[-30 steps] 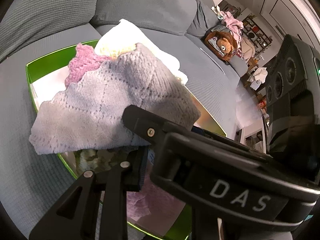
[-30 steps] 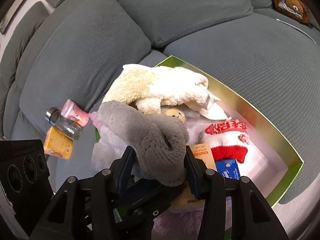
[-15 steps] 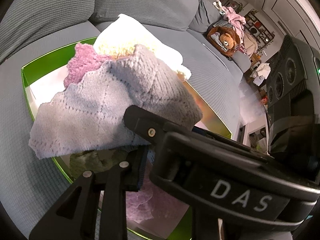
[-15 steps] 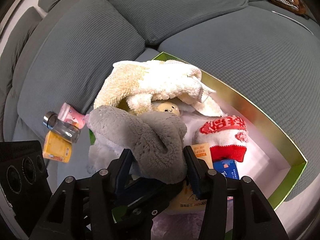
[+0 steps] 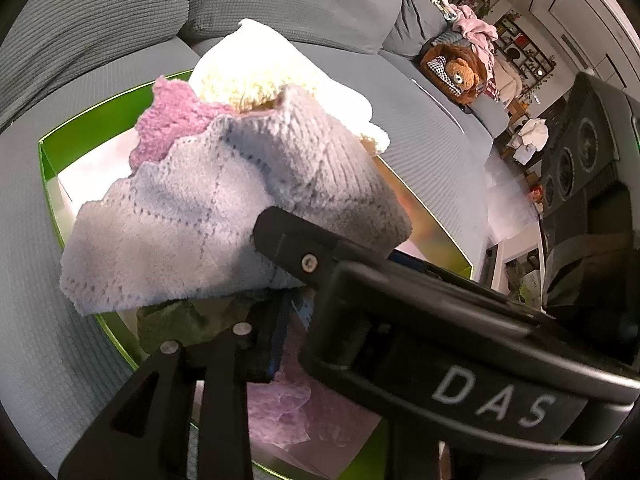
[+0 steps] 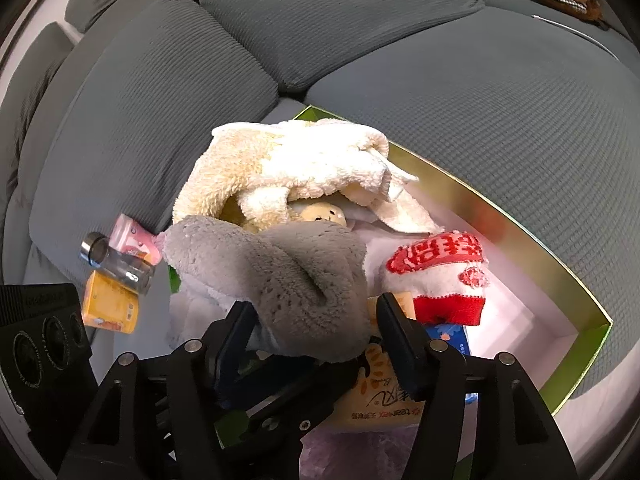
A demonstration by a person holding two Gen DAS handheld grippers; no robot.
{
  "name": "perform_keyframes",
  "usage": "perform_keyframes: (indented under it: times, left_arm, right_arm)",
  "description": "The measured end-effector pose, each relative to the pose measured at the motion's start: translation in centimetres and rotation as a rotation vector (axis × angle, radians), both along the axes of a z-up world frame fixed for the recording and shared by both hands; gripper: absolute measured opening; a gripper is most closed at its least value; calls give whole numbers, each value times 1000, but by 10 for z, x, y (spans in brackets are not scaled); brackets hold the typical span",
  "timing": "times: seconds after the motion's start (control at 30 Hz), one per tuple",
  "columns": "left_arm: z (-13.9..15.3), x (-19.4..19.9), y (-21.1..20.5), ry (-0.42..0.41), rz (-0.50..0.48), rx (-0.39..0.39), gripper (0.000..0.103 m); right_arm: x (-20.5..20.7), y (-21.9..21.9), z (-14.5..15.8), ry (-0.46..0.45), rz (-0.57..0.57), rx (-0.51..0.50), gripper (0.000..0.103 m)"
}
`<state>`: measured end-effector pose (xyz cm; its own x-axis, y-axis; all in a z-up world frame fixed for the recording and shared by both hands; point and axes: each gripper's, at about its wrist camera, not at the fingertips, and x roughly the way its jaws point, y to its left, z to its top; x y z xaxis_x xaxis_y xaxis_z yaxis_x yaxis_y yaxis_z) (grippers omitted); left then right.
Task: Organize soft objects
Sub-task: 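Carry the grey towel over the green box with both grippers, then open both grippers to drop the grey towel into the box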
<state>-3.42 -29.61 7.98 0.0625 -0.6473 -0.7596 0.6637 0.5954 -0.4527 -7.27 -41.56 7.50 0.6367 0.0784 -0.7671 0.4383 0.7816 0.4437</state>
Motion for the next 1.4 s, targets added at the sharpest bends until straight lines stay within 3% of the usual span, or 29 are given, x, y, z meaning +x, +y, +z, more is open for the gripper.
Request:
perform_keyframes:
  times: [0.17, 0.33, 0.4, 0.47, 0.63, 0.87, 0.93, 1.07, 1.4]
  left_arm:
    - [0, 1, 2, -18, 0, 3, 33]
    - [5, -3, 6, -63, 8, 16, 45]
    - [7, -3, 7, -85, 26, 28, 63]
    - [7, -1, 10, -88, 48, 36, 74]
    - [14, -4, 18, -108, 53, 15, 76]
    - [28, -10, 23, -152, 62, -9, 94]
    - [32, -12, 24, -156, 62, -23, 95]
    - [41, -19, 31, -178, 64, -48, 102]
    - [67, -34, 48, -269, 97, -93, 102]
  right_arm:
    - [-3, -1, 2, 0, -14, 4, 63]
    - [-10, -1, 10, -12, -22, -24, 63]
    - [-12, -1, 13, -20, -31, -35, 63]
    - [-16, 0, 17, -31, -35, -42, 63]
    - [-19, 6, 26, -52, -23, -67, 63]
    - [-36, 14, 46, -115, -18, -118, 64]
    - [-40, 18, 51, -136, -22, -137, 79]
    - [-49, 20, 62, -193, -24, -146, 80]
    - [-70, 23, 80, -260, -51, -182, 80]
